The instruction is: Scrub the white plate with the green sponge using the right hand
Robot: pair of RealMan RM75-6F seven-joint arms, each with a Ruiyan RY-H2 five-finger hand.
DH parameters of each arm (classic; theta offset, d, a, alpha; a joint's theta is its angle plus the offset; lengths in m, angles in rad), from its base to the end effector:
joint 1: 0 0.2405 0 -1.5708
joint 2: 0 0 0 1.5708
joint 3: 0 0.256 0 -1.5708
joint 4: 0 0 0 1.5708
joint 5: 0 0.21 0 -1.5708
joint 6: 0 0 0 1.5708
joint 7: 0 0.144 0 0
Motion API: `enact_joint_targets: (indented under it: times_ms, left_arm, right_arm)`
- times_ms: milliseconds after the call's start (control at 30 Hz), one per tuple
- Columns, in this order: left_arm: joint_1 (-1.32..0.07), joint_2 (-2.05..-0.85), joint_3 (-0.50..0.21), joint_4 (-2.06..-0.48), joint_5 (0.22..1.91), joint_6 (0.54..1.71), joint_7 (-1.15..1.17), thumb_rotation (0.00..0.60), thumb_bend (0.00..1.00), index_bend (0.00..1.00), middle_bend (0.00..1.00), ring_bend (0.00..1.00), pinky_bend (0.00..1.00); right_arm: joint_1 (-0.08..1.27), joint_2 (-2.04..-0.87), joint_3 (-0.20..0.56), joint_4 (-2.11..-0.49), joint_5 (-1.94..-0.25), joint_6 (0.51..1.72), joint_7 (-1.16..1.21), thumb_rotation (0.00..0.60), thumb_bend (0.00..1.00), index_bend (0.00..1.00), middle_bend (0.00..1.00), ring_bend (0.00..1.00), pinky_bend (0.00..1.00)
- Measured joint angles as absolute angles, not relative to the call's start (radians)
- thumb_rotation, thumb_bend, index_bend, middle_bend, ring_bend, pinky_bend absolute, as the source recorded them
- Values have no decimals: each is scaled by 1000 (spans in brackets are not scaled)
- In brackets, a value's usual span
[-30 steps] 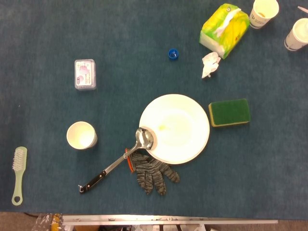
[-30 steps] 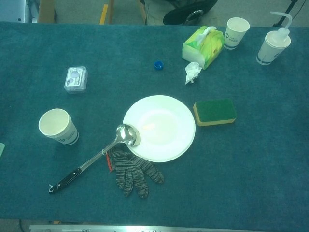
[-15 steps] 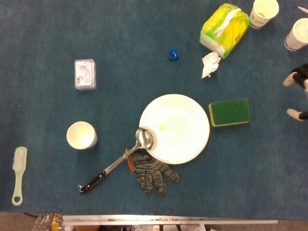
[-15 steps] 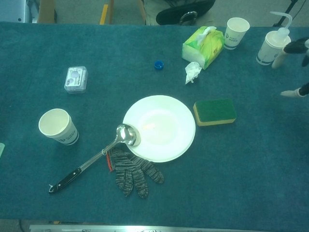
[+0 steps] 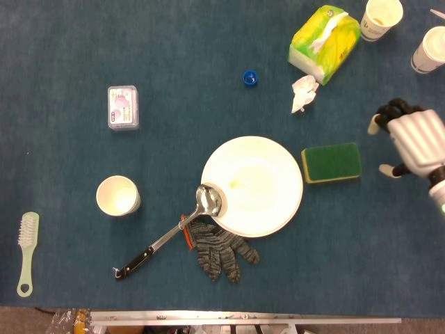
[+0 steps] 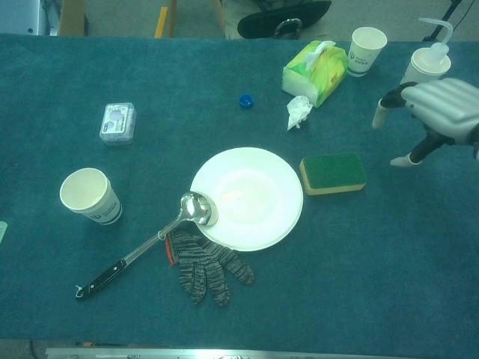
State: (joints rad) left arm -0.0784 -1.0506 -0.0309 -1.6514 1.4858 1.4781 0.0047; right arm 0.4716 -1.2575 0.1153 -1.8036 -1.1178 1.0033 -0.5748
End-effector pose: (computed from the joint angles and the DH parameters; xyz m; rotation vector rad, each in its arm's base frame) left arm -0.3132 0.1748 0.1748 -1.3917 -0.9048 -0.8551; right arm -0.2162 -0.2697 0.0510 1.8425 -0.9261 0.6346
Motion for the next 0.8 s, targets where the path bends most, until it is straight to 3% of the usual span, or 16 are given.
enact_joint_targets:
  times_ms: [433, 800]
  left_arm:
    - [-81, -1067, -24, -1602, 1495, 1465, -48, 600, 517, 350, 333, 247, 228]
    - [-88, -1074, -21, -1574, 1502, 1451, -76, 600, 517, 350, 333, 247, 228]
  right_arm:
    - [534, -1407, 78, -1750, -976, 1036, -731, 537, 0, 364, 286, 167, 363]
    - [558, -1485, 55, -1699, -912, 1073, -771, 537, 0, 344, 282, 166, 363]
